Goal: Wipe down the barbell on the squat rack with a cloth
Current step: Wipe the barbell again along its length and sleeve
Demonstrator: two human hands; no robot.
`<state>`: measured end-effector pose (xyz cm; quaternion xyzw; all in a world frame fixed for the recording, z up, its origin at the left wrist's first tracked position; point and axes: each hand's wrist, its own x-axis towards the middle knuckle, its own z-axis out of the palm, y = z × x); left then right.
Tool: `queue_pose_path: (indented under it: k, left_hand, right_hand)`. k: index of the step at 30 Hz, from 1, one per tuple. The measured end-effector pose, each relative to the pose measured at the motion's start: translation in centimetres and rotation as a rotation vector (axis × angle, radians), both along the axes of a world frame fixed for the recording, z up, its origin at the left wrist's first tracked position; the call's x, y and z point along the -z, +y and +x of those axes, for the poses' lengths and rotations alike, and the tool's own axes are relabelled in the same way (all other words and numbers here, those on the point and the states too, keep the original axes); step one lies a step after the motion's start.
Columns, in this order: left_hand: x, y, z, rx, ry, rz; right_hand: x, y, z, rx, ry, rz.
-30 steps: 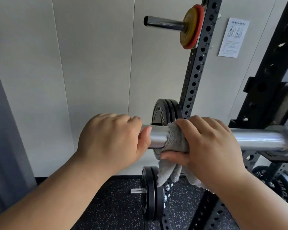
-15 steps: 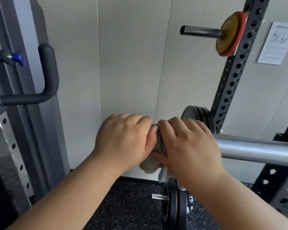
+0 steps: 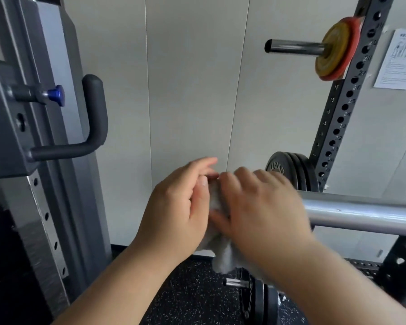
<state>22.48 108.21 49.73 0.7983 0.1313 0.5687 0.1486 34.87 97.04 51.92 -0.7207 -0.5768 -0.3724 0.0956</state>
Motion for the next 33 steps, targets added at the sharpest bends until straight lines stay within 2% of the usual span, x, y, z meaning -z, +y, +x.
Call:
queue_pose_path:
  k: [4,6,9,11,14,18,21,23,29,31,33]
  left_hand:
    - [-0.2,0.6,-0.5,0.275,-0.25,-0.343]
    - [0.1,0.8,-0.7,0.375,-0.296,-0.407]
    - [0.6,1.1,-0.8,0.501,-0.329,-0.499]
    - [1.1,1.2,-0.9,0.568,-0.329,-0.552]
    - [1.8,1.4,-1.0,0.665,-0.329,-0.593]
    - [1.8,1.9,-1.5,0.781,-0.272,-0.599]
    - [1.3,2.1,-1.7,0.832,-0.21,-0.642]
    - [1.4,1.8,-1.8,0.883,-0.131,-0.698]
    - [1.8,1.4,-2.1,1.083,0.006,-0.767]
    - [1.6,1.5,-1.8,1.055,0.007,-0.755]
    - [1.5,1.6,-1.3,0.987,0.024,-0.778]
  right_hand:
    - [2.6,0.6,0.0,-0.104,-0.109,0.074]
    - [1.9,-0.3,0.6,-0.108,-0.06,0.082]
    - [0.1,0.2,-0.1,0.032,0.037,0.069]
    - [-0.1,1.9,-1.5,0.062,0.021,0.068]
    - [1.7,4.1,-3.0,-0.012,-0.054,0.111]
    - [1.0,2.0,-1.0,-0.071,-0.021,0.074]
    - [-1.2,0.1,0.0,0.158,0.098,0.058]
    - [-1.6,0.4,-0.4,0.209,0.135,0.078]
    - [1.4,2.4,-2.0,-0.045,0.047,0.145]
    - [1.6,1.3,-1.1,-0.115,0.02,0.121]
    - [1.0,0.1,0.1,-0.066,0.028,0.104]
